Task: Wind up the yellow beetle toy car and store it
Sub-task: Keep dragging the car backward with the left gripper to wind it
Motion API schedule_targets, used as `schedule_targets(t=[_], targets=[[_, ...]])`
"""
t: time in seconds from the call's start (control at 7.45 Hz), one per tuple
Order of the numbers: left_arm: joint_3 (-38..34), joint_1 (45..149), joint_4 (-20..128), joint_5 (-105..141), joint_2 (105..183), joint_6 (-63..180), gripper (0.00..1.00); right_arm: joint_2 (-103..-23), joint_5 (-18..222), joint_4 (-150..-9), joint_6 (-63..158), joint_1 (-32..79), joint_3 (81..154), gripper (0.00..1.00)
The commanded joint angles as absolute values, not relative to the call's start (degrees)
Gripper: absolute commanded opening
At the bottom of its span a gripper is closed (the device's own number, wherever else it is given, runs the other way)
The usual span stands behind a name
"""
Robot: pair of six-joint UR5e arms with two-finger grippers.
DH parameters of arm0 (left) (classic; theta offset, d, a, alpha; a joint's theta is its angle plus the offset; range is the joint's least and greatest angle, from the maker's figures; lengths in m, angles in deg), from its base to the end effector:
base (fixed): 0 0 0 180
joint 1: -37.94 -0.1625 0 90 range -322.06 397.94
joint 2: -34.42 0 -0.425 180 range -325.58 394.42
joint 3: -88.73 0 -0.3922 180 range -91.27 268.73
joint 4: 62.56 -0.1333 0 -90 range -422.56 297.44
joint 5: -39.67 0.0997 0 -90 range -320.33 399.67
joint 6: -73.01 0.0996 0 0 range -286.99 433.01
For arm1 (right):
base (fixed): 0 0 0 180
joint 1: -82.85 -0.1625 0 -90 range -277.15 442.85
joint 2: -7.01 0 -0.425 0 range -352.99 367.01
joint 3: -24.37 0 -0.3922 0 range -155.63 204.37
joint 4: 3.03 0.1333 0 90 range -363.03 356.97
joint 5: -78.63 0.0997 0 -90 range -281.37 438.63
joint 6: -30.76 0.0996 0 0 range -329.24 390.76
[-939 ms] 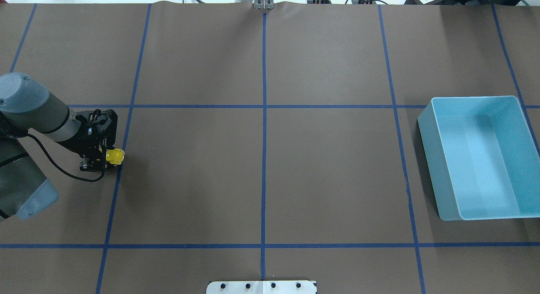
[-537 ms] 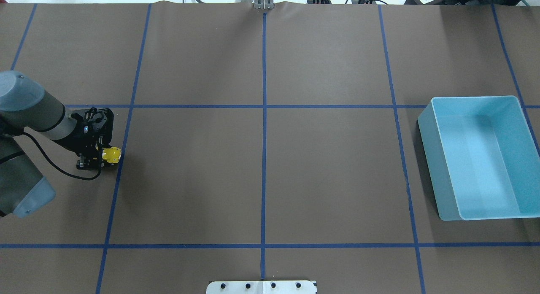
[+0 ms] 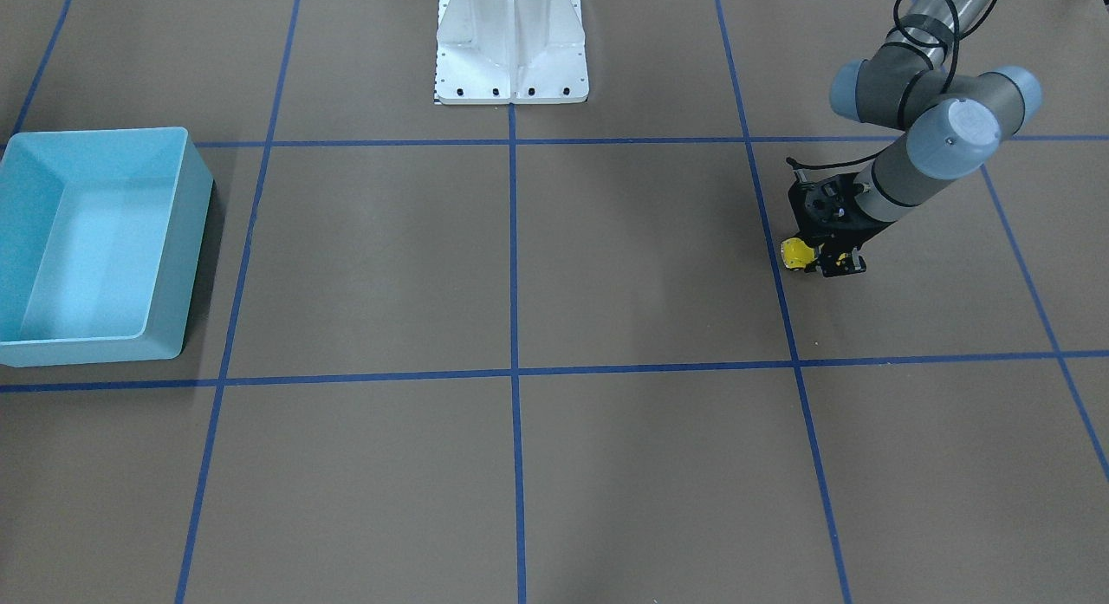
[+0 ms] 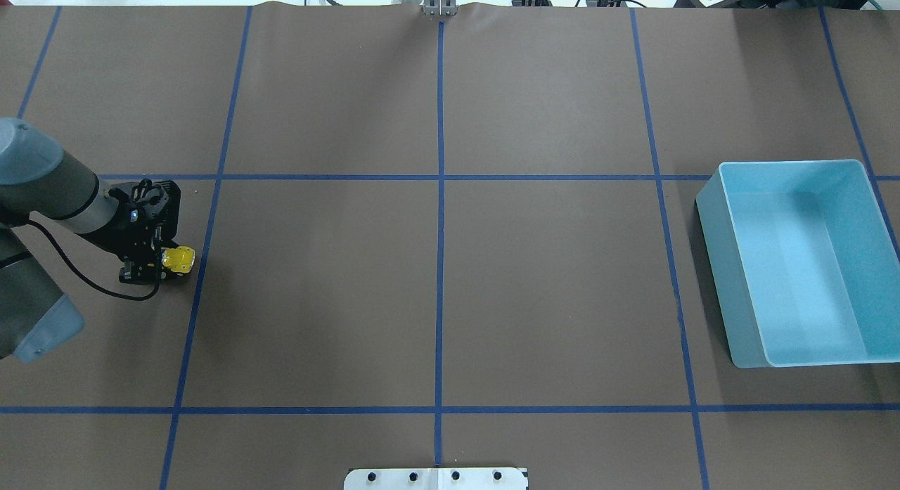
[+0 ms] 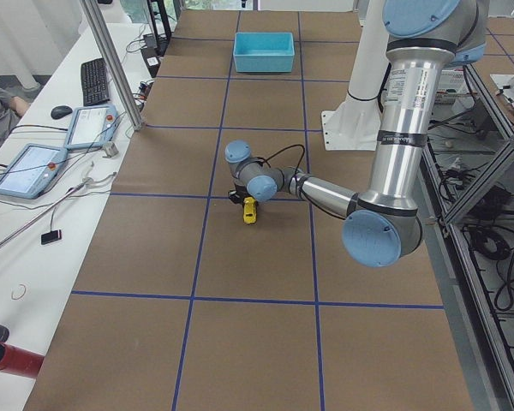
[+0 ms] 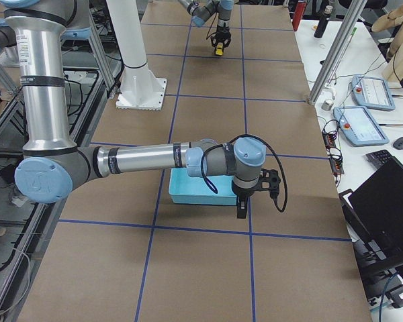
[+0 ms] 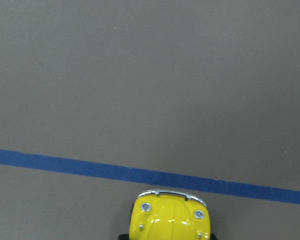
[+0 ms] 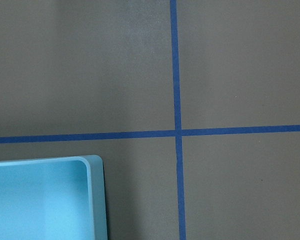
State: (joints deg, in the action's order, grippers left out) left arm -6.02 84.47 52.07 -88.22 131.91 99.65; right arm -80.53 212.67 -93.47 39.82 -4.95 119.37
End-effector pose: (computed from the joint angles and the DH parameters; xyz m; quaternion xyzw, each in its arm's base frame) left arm 0.3368 -0.4601 0.5038 0.2508 0.3485 0.5994 0.6756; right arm 0.0443 -0.5169 0.5951 0.0198 -0.3780 0.0324 0.9250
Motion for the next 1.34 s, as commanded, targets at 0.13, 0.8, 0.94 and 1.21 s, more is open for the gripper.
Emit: schedule_targets(t=[0.13, 0.8, 0.94, 1.21], targets=[[-5.93, 84.87, 53.71, -89.0, 130.75, 99.72, 0.0, -80.53, 212.67, -93.47, 39.82, -4.95, 119.38, 1.0], [-5.84, 84.87, 54.5, -89.09, 129.61, 100.52, 0.0, -80.18, 212.67, -93.47, 39.82, -4.86, 119.38, 1.0], [-5.84, 84.87, 54.6, -89.09, 129.52, 100.52, 0.0, -80.18, 212.67, -93.47, 39.82, -4.86, 119.29, 1.0], [-5.84, 85.22, 54.6, -89.17, 129.43, 100.6, 0.0, -80.18, 212.67, -93.47, 39.82, -4.86, 119.29, 1.0]])
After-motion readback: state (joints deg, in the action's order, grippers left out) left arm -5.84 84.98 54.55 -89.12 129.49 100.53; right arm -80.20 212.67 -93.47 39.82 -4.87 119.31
